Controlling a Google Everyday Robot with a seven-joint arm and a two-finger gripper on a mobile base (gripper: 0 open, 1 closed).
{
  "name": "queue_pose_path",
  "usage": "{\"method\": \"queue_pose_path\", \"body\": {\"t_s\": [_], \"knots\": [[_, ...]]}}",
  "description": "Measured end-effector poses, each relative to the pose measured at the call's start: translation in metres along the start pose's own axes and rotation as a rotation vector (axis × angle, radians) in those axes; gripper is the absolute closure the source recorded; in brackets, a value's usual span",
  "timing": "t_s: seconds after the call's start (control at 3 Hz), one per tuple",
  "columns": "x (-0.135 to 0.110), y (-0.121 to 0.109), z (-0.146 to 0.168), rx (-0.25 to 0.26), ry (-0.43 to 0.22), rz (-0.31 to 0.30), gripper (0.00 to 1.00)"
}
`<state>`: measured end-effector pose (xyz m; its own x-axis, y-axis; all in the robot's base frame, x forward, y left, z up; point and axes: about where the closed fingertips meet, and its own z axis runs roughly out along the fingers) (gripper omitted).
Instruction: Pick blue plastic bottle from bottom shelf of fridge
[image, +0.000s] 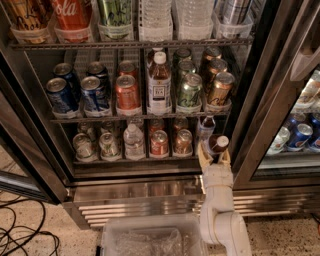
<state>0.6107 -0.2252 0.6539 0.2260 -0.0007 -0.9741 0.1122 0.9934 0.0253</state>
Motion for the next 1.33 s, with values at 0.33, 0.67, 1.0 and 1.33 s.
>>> {"method": "queue_pose_path", "body": {"t_s": [0.33, 0.67, 1.0, 1.33], "knots": [[-0.046, 0.011, -0.044, -0.096, -0.052, 0.002, 1.00], [-0.043, 0.011, -0.045, -0.096, -0.052, 0.002, 1.00], [-0.034, 0.011, -0.047, -0.098, -0.052, 0.002, 1.00], [-0.034, 0.011, -0.047, -0.098, -0.052, 0.002, 1.00]]}}
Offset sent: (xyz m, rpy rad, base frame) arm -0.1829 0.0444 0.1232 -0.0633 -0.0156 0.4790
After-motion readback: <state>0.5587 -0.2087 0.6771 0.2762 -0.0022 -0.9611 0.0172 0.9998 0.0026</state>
